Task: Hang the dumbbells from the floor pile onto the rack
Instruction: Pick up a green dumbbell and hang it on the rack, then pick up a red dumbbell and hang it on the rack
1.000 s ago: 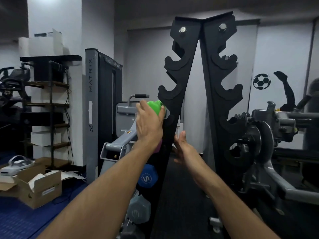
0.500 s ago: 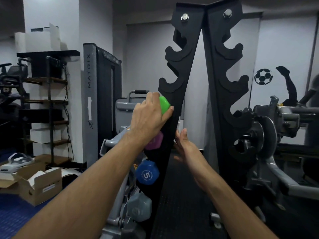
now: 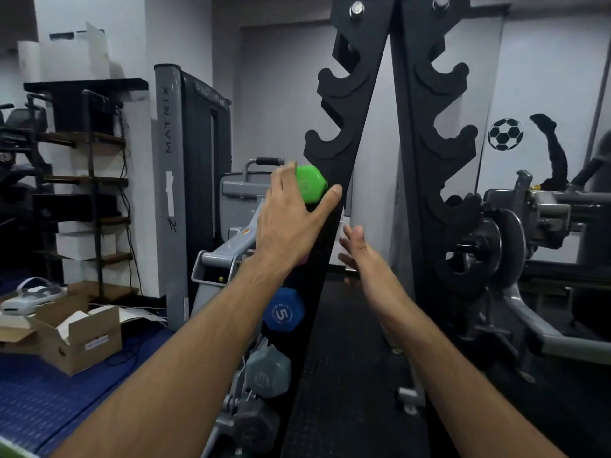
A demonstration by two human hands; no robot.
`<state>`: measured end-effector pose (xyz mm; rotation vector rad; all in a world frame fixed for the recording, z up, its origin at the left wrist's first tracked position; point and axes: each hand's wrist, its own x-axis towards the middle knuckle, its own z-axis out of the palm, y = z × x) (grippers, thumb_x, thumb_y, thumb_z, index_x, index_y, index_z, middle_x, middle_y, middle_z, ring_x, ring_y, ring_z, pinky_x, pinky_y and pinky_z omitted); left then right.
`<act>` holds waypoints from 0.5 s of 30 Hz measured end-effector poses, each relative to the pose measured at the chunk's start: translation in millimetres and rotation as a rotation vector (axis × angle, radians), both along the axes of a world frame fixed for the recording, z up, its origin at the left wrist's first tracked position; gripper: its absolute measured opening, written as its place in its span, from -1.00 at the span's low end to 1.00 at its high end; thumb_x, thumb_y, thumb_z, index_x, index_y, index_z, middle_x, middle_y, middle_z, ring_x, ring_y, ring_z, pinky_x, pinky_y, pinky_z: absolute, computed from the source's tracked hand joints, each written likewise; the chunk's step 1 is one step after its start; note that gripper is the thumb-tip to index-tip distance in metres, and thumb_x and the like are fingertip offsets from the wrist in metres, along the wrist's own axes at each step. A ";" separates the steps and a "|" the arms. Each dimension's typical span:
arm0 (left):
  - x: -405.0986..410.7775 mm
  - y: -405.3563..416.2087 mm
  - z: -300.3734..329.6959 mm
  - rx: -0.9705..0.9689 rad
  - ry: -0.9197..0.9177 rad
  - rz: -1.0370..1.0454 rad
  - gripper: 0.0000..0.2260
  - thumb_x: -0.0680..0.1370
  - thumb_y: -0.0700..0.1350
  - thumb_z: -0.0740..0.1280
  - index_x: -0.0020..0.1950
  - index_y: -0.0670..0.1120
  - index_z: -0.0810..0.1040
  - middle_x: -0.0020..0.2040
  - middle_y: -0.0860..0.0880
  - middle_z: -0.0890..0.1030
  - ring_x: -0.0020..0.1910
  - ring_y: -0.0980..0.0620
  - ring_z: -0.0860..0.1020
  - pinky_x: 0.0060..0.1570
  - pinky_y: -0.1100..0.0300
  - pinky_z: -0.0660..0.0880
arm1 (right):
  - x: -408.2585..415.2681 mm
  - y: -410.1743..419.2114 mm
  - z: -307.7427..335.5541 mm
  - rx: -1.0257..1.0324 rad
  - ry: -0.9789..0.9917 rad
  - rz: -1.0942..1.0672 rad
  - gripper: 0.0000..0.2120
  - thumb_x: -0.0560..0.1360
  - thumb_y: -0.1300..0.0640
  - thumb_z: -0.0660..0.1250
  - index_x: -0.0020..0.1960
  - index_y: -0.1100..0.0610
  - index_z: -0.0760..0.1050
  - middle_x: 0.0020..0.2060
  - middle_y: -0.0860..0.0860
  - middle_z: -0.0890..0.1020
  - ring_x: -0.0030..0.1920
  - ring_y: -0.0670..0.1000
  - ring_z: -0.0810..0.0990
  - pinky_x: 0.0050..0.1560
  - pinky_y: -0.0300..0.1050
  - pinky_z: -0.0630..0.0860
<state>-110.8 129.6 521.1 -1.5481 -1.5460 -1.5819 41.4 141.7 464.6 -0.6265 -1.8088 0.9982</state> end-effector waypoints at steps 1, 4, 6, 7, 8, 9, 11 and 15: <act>1.1 -3.5 -2.7 0.009 -0.042 -0.052 -0.21 0.54 0.41 0.21 0.59 -0.08 0.24 0.48 -0.05 0.39 0.37 -0.06 0.46 0.33 -0.09 0.48 | 1.9 -0.7 -1.1 0.006 -0.011 -0.017 -0.24 0.52 -0.51 -0.05 0.62 -0.19 0.20 0.55 -0.20 0.36 0.53 -0.13 0.35 0.57 0.10 0.25; 9.6 -22.3 -16.1 0.076 -0.179 -0.218 -0.26 0.53 0.36 0.25 0.58 -0.05 0.28 0.44 0.02 0.42 0.31 0.21 0.44 0.29 0.33 0.38 | 9.9 -2.4 -3.8 0.028 -0.035 -0.061 -0.18 0.48 -0.56 -0.03 0.63 -0.18 0.20 0.57 -0.19 0.34 0.55 -0.14 0.33 0.59 0.08 0.19; 18.5 -39.9 -34.5 0.154 -0.217 -0.244 -0.37 0.57 0.27 0.29 0.54 -0.02 0.34 0.40 0.08 0.43 0.21 0.40 0.42 0.17 0.54 0.31 | 15.6 -3.4 -9.3 0.043 -0.044 -0.076 -0.10 0.43 -0.62 -0.02 0.63 -0.16 0.22 0.57 -0.18 0.35 0.55 -0.14 0.33 0.59 0.08 0.20; 22.2 -48.3 -45.3 0.187 -0.230 -0.257 -0.43 0.59 0.23 0.29 0.52 -0.02 0.36 0.38 0.09 0.44 0.23 0.39 0.43 0.18 0.53 0.33 | 18.4 -4.3 -12.4 0.054 -0.047 -0.081 -0.07 0.41 -0.64 -0.01 0.62 -0.15 0.23 0.56 -0.17 0.37 0.54 -0.14 0.34 0.59 0.10 0.22; 25.6 -56.5 -59.2 0.202 -0.249 -0.280 -0.47 0.60 0.20 0.30 0.49 -0.03 0.40 0.37 0.07 0.47 0.28 0.31 0.46 0.22 0.46 0.39 | 21.6 -5.5 -18.9 0.055 -0.049 -0.092 -0.07 0.41 -0.64 0.00 0.62 -0.14 0.25 0.55 -0.16 0.38 0.53 -0.13 0.35 0.58 0.11 0.24; 27.4 -62.8 -74.7 0.211 -0.269 -0.304 -0.51 0.61 0.17 0.31 0.45 -0.05 0.43 0.35 0.04 0.50 0.29 0.19 0.50 0.23 0.33 0.47 | 24.6 -6.2 -26.7 0.056 -0.047 -0.098 -0.11 0.43 -0.60 0.02 0.61 -0.13 0.27 0.55 -0.15 0.39 0.53 -0.13 0.36 0.58 0.12 0.26; 30.1 -73.0 -110.8 0.220 -0.305 -0.358 -0.60 0.62 0.07 0.33 0.38 -0.11 0.48 0.29 -0.03 0.57 0.26 0.02 0.57 0.25 0.07 0.55 | 30.7 -9.1 -47.4 0.060 -0.056 -0.100 -0.24 0.53 -0.50 0.04 0.59 -0.11 0.29 0.53 -0.14 0.42 0.51 -0.14 0.38 0.56 0.12 0.30; 36.0 -84.2 -188.7 0.108 -0.416 -0.444 -0.66 0.63 -0.01 0.31 0.38 -0.08 0.50 0.31 -0.03 0.61 0.27 -0.01 0.60 0.27 0.04 0.54 | 41.1 -11.6 -96.8 0.017 -0.137 -0.112 -0.43 0.58 -0.45 0.05 0.50 -0.26 0.38 0.45 -0.21 0.49 0.45 -0.17 0.44 0.52 0.11 0.36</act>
